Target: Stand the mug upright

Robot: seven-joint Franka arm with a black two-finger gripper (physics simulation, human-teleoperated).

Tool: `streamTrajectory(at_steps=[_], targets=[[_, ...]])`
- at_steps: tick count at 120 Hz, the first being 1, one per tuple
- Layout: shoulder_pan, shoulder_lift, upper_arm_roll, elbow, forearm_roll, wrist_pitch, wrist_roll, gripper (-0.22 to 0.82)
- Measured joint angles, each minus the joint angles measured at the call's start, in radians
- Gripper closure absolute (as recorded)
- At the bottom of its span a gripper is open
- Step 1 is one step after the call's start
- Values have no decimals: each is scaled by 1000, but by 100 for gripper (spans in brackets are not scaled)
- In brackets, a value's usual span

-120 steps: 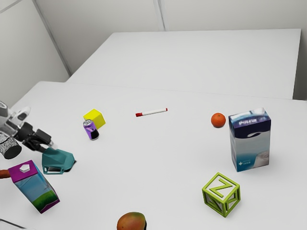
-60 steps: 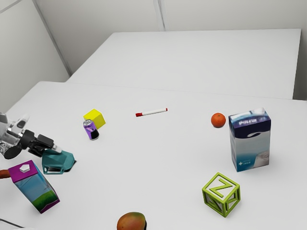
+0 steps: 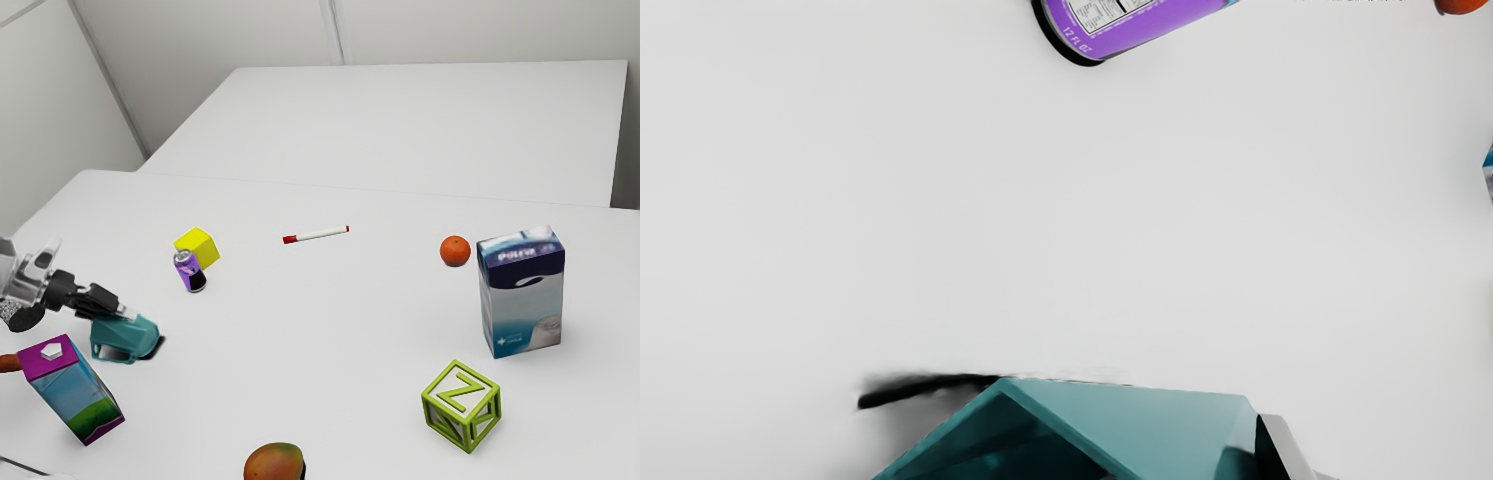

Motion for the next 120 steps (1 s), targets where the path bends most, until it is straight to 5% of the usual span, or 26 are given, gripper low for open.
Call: streamTrajectory(at_steps=[26, 66, 120], targets=[[-14, -45, -4, -1, -2, -2, 20, 71], [-58, -152, -7, 0, 33, 2, 28, 73], [-333, -300, -2, 20, 379, 5, -224, 75]])
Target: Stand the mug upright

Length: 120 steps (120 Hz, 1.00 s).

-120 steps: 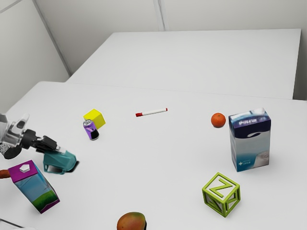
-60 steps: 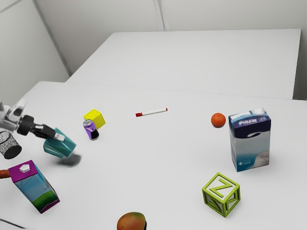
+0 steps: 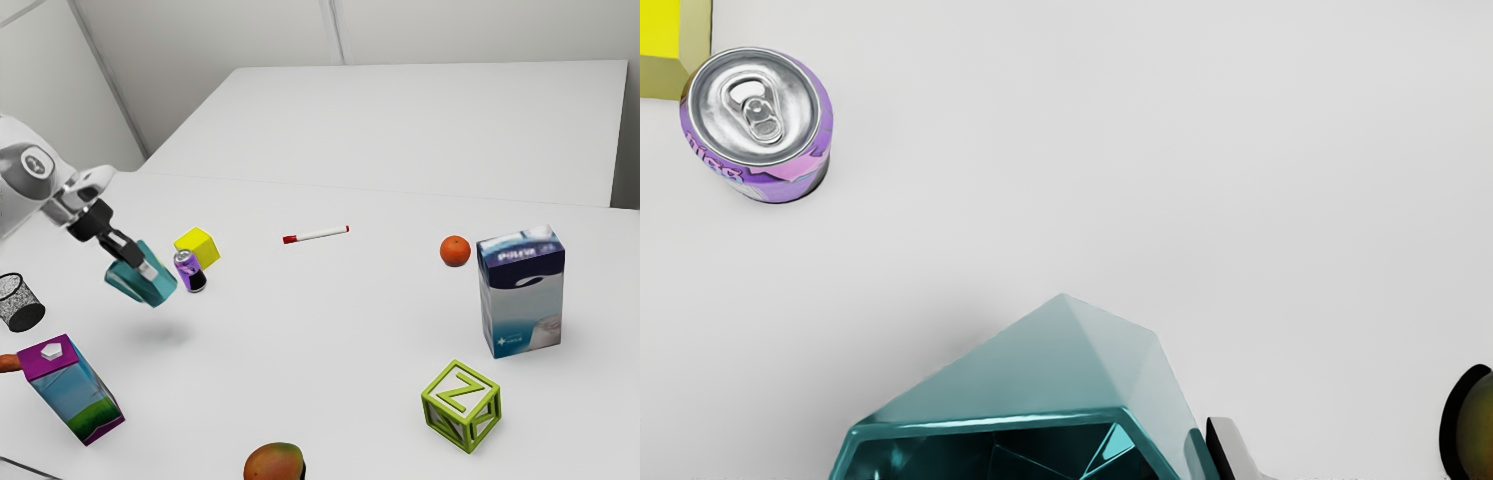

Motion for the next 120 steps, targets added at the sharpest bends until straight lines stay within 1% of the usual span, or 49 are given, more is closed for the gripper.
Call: streamTrajectory(at_steps=[16, 32, 47, 62, 78, 96, 120], targets=[[-65, -10, -2, 14, 93, 4, -105, 75], [-104, -12, -17, 22, 180, 7, -212, 74], [-129, -12, -48, 22, 247, 20, -310, 74], [-136, -12, -97, 16, 307, 43, -404, 74], [-140, -24, -139, 2, 346, 80, -492, 75], [-157, -39, -165, -37, 365, 142, -576, 75], [-177, -36, -186, -92, 373, 260, -661, 75]])
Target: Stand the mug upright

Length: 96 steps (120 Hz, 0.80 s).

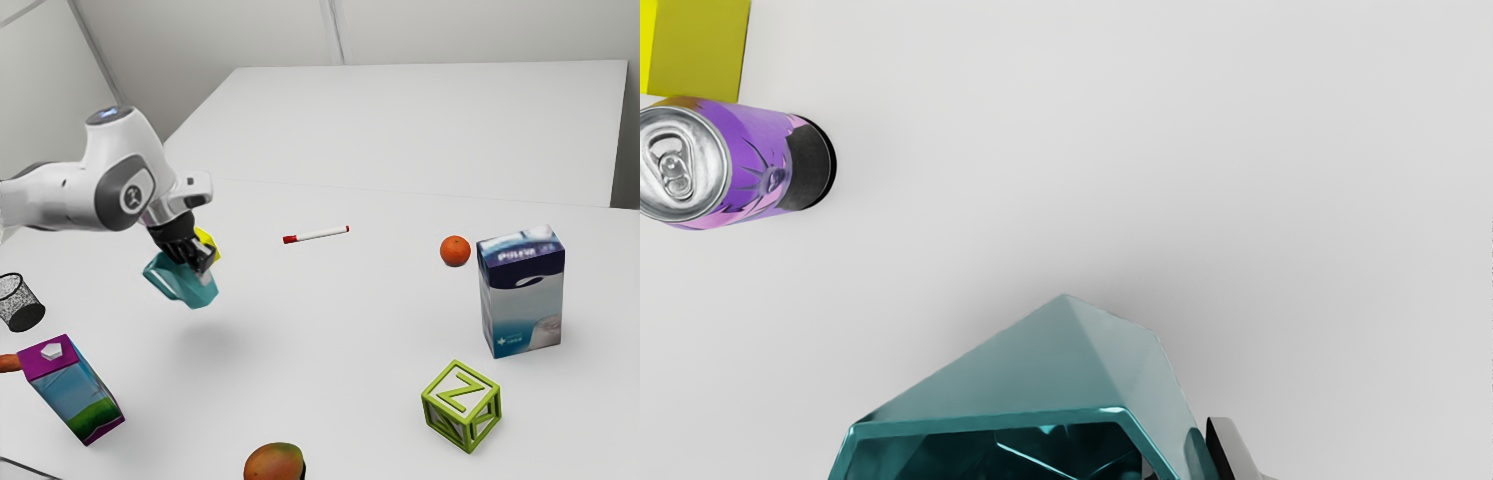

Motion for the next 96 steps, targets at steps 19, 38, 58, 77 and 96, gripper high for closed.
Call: streamTrajectory(at_steps=[19, 38, 58, 77, 96], targets=[[-9, 21, -17, -20, 2, 73, -51, 75], [-14, 50, -23, -30, 2, 113, -90, 75], [-19, 79, -28, -36, 9, 131, -124, 75], [-30, 99, -32, -41, 20, 138, -152, 75], [-40, 117, -33, -49, 27, 142, -177, 75]])
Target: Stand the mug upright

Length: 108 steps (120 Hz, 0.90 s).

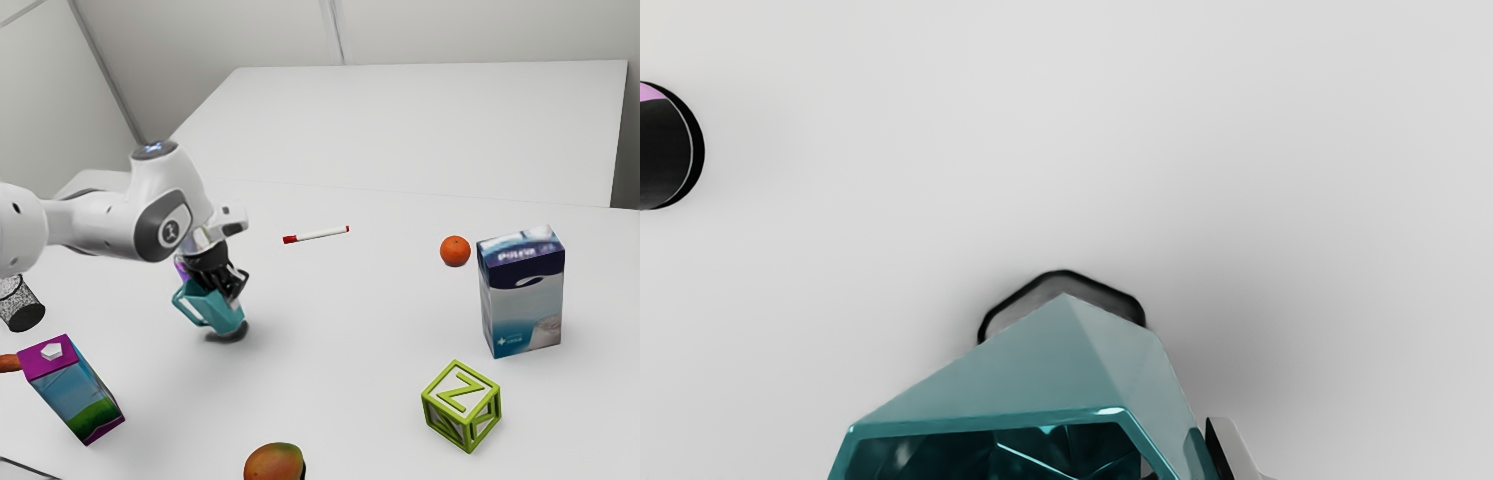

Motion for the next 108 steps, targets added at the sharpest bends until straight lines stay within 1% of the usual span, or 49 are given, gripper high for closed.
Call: streamTrajectory(at_steps=[74, 98, 108], targets=[[-9, 48, -7, -1, 24, 10, -69, 74], [-11, 37, -19, 0, 20, 19, -77, 64], [-16, 30, -26, 1, 19, 21, -80, 54]])
